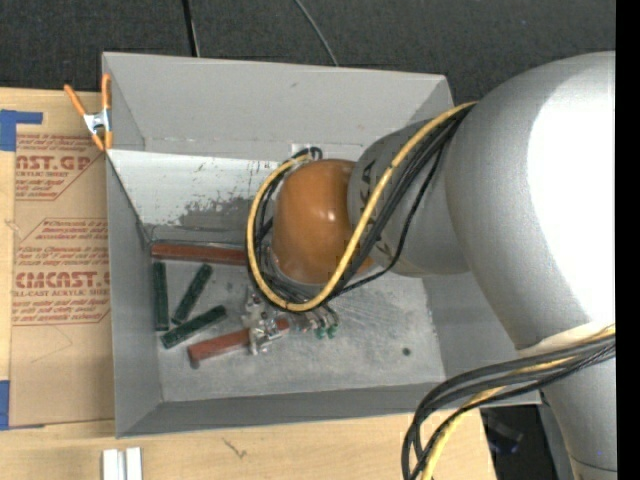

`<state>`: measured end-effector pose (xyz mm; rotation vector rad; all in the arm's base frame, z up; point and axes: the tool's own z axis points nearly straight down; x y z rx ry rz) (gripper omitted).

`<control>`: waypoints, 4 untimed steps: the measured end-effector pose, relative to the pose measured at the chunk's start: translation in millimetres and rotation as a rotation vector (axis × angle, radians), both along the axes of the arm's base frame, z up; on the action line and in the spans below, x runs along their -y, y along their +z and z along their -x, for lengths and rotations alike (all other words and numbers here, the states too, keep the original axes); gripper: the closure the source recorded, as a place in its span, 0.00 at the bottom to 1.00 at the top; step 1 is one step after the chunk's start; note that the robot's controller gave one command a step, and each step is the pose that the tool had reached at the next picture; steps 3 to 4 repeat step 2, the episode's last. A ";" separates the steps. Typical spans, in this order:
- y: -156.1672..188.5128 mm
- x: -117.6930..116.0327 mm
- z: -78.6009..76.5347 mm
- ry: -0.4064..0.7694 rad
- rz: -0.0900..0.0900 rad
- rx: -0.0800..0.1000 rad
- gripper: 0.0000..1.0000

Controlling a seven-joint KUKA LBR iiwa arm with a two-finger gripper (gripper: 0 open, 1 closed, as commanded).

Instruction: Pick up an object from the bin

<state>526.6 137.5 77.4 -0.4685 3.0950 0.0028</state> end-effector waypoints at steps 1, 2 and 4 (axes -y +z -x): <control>0.0 0.0 0.0 0.000 0.000 0.000 1.00; 157.9 0.7 -16.2 0.128 0.003 -0.005 1.00; 157.9 0.7 -16.2 0.128 0.003 -0.005 1.00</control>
Offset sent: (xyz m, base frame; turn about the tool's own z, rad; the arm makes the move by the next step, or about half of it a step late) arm 0.0152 -0.0017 0.1571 -0.1275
